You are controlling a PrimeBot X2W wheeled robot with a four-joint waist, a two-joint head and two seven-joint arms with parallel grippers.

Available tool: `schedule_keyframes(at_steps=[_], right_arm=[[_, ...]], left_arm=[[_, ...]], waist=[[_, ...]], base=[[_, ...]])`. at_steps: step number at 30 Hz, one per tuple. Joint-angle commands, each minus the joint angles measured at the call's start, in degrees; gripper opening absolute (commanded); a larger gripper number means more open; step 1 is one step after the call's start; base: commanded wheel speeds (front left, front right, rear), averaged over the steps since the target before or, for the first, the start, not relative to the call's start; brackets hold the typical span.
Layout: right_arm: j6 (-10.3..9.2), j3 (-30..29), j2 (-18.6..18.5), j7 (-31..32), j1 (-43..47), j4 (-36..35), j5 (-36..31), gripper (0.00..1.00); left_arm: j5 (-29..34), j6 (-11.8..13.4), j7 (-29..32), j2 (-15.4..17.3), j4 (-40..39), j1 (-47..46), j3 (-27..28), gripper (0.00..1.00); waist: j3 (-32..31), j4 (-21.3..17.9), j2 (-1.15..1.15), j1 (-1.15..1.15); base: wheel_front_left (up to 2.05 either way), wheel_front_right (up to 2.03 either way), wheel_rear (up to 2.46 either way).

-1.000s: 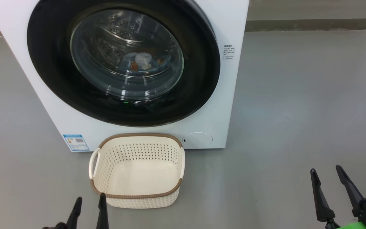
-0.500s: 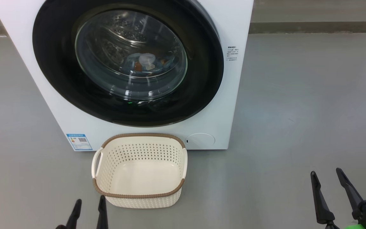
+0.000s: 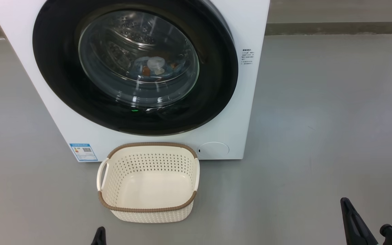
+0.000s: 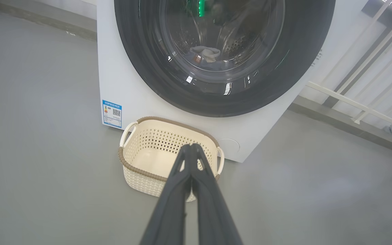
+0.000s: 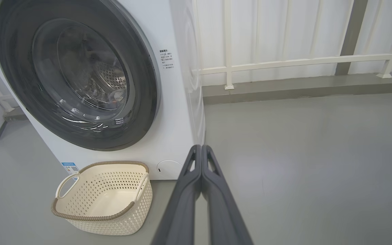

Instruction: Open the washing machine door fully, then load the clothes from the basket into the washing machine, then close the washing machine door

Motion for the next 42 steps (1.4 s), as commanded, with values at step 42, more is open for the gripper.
schedule_keyframes(at_steps=[42], right_arm=[[-0.16,0.54,-0.03,7.26,-6.26,2.22,29.58,0.00]], left_arm=[[-24.86,-1.66,6.48,1.44,0.41,-6.27,4.45,0.00]], waist=[[1.14,-1.91,0.00,-0.02]], base=[[0.00,0.00,0.00]])
